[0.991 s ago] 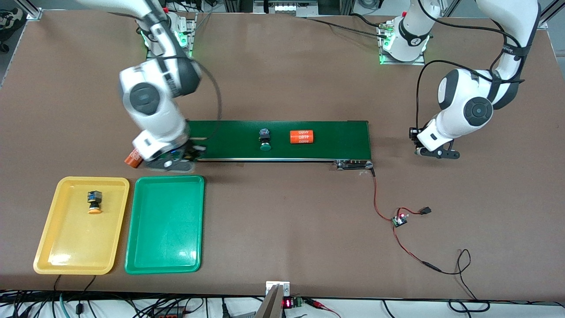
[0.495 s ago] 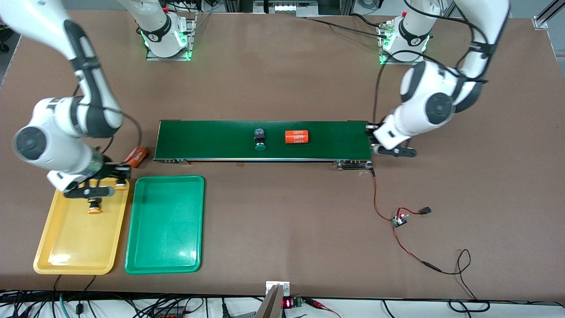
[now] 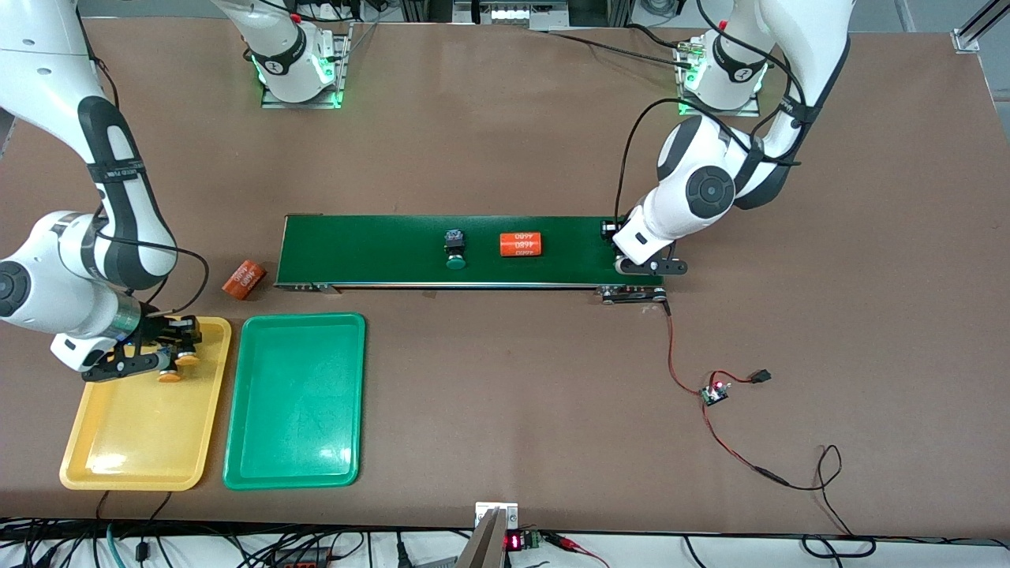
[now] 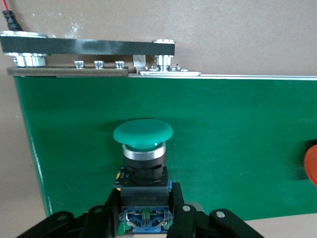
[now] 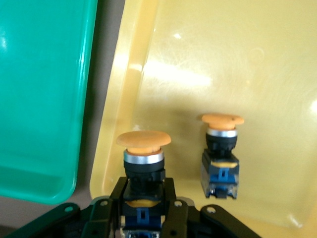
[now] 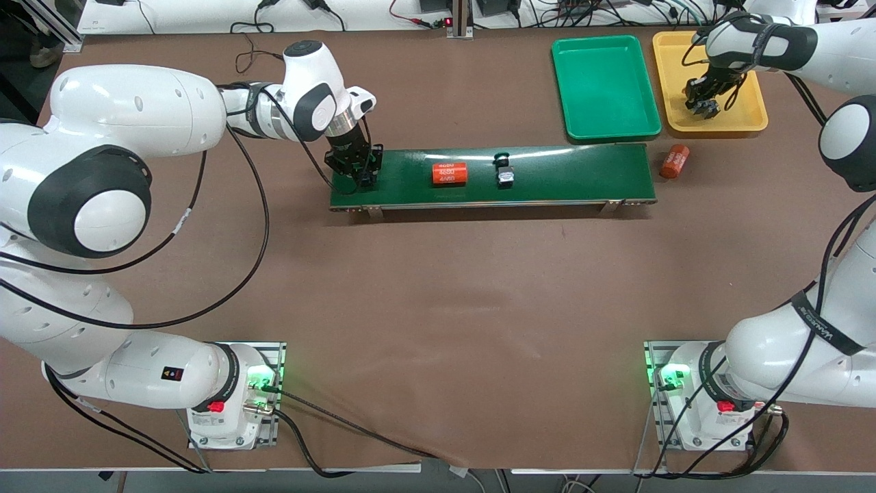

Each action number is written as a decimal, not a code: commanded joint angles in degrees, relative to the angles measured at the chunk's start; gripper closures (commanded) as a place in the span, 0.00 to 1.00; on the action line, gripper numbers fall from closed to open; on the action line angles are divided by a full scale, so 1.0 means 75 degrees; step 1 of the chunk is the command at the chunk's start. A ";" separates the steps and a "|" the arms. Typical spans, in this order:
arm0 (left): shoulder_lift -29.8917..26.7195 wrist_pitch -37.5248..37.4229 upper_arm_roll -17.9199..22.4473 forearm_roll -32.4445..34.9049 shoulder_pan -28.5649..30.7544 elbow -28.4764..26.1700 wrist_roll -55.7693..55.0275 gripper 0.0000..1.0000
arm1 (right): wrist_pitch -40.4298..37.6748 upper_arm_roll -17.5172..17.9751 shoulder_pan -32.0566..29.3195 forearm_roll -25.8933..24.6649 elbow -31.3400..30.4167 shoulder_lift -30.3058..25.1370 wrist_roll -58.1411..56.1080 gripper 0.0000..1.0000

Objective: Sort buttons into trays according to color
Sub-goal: 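Put the second yellow button into the yellow tray with the right gripper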

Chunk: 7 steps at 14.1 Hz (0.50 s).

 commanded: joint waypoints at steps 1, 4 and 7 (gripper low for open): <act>-0.0075 -0.0131 0.0005 -0.0138 0.0027 0.0148 0.0097 0.00 | 0.0371 0.0042 -0.0149 0.0095 0.0216 0.0260 -0.0436 0.98; -0.0706 -0.0959 0.0040 -0.0138 0.0133 0.0451 0.0038 0.00 | 0.0594 0.0042 -0.0173 0.0095 0.0216 0.0342 -0.0448 0.56; -0.0849 -0.3300 0.0553 0.0095 0.0204 0.1936 0.0097 0.00 | 0.0677 0.0042 -0.0208 0.0095 0.0216 0.0366 -0.0448 0.08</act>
